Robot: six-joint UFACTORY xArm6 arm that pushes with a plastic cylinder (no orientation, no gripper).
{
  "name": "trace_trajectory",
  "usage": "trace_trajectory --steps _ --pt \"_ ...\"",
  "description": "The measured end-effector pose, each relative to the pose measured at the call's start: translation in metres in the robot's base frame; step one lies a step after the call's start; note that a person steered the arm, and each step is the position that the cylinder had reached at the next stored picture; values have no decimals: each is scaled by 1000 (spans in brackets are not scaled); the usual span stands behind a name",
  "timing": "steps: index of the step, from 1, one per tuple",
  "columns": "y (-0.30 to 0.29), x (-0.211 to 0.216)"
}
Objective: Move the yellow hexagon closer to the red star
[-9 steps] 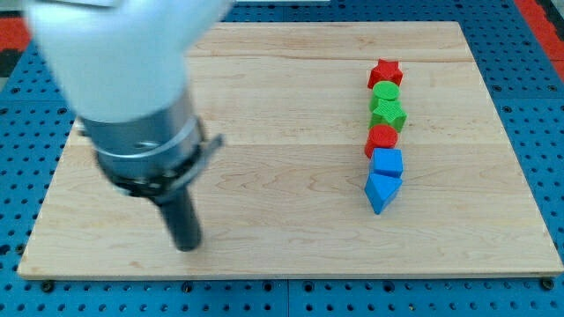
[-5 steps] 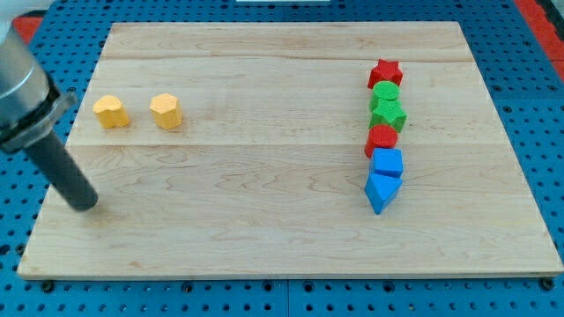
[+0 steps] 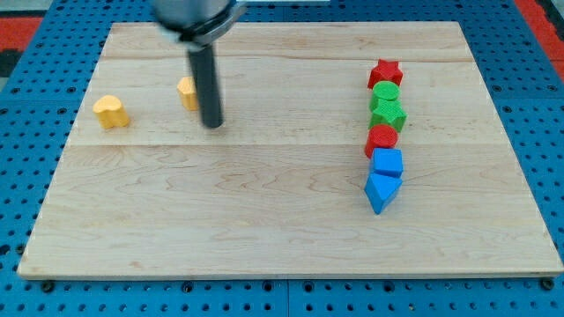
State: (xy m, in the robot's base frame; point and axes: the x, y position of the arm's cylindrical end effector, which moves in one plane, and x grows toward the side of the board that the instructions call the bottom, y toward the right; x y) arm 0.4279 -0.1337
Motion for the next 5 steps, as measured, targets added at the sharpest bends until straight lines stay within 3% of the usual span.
trace_trajectory --steps 1,3,4,5 --pt "-43 -41" --pt "155 -137" --pt "102 -107" --pt "59 -121"
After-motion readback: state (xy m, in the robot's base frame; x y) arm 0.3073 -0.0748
